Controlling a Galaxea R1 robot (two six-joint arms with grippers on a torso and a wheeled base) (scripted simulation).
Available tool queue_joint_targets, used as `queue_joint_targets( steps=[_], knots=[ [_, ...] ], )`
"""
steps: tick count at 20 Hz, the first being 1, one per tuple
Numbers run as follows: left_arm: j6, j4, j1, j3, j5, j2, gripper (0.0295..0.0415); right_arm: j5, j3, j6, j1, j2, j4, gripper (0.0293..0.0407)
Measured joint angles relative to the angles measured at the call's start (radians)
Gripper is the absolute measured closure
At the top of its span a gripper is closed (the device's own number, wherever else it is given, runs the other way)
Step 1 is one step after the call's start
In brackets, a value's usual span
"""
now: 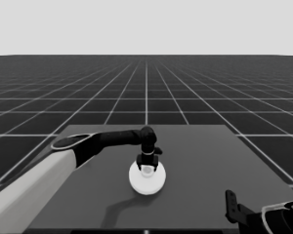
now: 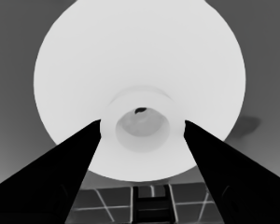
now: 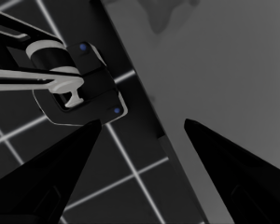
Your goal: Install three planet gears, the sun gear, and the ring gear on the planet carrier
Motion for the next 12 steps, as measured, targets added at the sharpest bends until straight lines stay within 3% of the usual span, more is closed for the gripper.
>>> queue_joint_targets(
  steps=[12],
  knots=[
    [0.105,0.000,0.000,0.000,0.000,0.000,0.0362,0.000,0.000,0.000,0.000,0.000,0.000,0.0315]
  ],
)
